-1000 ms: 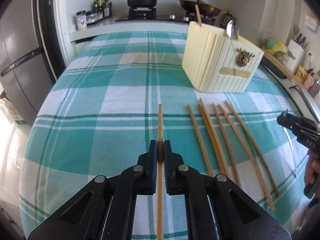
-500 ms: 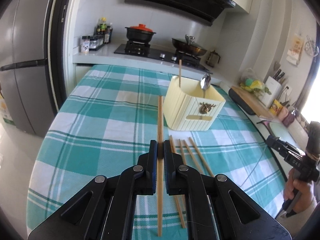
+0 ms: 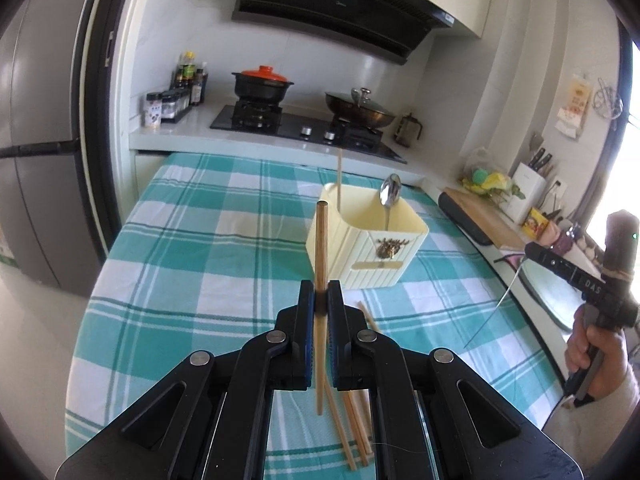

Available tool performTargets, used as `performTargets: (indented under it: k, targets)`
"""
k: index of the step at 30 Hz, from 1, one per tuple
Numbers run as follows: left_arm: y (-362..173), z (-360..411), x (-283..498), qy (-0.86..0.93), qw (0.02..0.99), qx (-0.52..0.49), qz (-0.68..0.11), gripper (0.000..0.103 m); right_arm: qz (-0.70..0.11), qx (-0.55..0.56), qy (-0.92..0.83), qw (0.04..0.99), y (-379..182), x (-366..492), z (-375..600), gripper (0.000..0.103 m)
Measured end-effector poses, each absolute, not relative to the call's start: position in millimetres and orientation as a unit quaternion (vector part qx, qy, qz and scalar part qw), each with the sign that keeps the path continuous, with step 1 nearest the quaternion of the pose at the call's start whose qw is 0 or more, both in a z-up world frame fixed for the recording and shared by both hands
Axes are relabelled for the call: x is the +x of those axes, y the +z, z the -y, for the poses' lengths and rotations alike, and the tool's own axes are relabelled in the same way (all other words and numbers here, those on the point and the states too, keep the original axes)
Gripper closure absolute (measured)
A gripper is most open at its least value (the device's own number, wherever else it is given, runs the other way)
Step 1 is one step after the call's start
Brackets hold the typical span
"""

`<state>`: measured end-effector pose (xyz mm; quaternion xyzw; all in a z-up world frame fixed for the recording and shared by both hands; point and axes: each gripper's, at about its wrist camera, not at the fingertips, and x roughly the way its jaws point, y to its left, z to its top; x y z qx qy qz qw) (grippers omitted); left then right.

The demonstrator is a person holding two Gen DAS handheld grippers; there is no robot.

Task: Organize utensils
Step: 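Grasp a chopstick with left gripper and lift toward caddy while right gripper lifts the spoon, then drop the chopstick into the caddy with left gripper while right gripper drops the spoon in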

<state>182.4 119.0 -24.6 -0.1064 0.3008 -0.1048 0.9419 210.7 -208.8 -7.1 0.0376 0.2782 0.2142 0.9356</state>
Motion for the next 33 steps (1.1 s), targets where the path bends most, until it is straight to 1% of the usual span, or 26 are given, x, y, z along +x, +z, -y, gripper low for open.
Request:
performTargets:
  k: [6, 10, 15, 18, 21, 23, 25, 30, 33]
  targets:
    - [19, -121, 204, -0.117, 0.952, -0.091, -0.267, 0.099, -0.272, 0.018, 0.218, 0.937, 28, 249, 201, 0.067]
    - [51, -117, 224, -0.119, 0.963, -0.083, -0.227, 0.099, -0.248, 0.012, 0.219, 0.944, 55, 274, 192, 0.067]
    - [84, -104, 264, -0.119, 0.971, -0.098, -0.183, 0.099, -0.216, 0.013, 0.22, 0.951, 78, 307, 177, 0.067]
    - [92, -92, 288, -0.116, 0.974, -0.105, -0.164, 0.099, -0.201, 0.019, 0.218, 0.955, 80, 326, 169, 0.067]
    - [87, -79, 313, -0.112, 0.976, -0.103, -0.155, 0.099, -0.194, 0.027, 0.213, 0.957, 72, 345, 163, 0.067]
    - [77, -68, 332, -0.11, 0.975, -0.1, -0.168, 0.099, -0.2, 0.029, 0.208, 0.957, 60, 360, 161, 0.067]
    - [61, -59, 351, -0.107, 0.971, -0.095, -0.194, 0.099, -0.223, 0.028, 0.2, 0.954, 44, 379, 159, 0.067]
    - [16, -36, 391, -0.1, 0.951, -0.059, -0.285, 0.099, -0.336, 0.042, 0.174, 0.925, -9, 425, 161, 0.067]
    - [-13, -24, 408, -0.098, 0.933, -0.033, -0.344, 0.099, -0.387, 0.038, 0.164, 0.907, -37, 444, 159, 0.067]
